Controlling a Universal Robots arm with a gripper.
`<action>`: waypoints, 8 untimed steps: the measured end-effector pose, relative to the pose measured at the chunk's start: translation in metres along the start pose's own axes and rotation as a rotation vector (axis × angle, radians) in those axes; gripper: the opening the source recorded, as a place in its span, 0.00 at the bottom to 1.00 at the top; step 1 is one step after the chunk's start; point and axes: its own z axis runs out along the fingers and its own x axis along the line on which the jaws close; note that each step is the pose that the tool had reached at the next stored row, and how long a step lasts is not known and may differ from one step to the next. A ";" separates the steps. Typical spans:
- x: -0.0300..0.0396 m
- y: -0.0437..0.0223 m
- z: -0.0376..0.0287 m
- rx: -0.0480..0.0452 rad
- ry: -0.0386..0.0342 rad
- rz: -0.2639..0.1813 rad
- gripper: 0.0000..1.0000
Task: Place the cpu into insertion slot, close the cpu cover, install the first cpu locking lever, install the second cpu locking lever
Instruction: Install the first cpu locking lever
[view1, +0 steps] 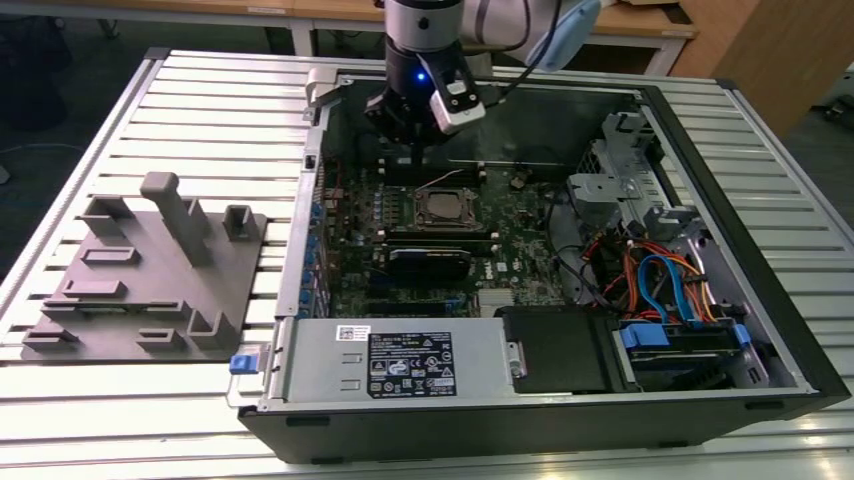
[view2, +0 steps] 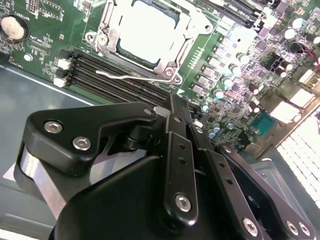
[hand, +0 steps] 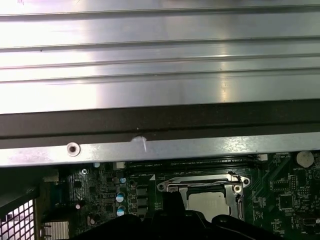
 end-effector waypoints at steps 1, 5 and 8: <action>-0.0006 0.0000 0.0004 0.0002 0.0001 0.000 0.10; -0.0026 -0.0018 0.0031 -0.0155 0.0013 0.001 0.10; -0.0039 -0.0042 0.0052 -0.0344 0.0024 0.002 0.10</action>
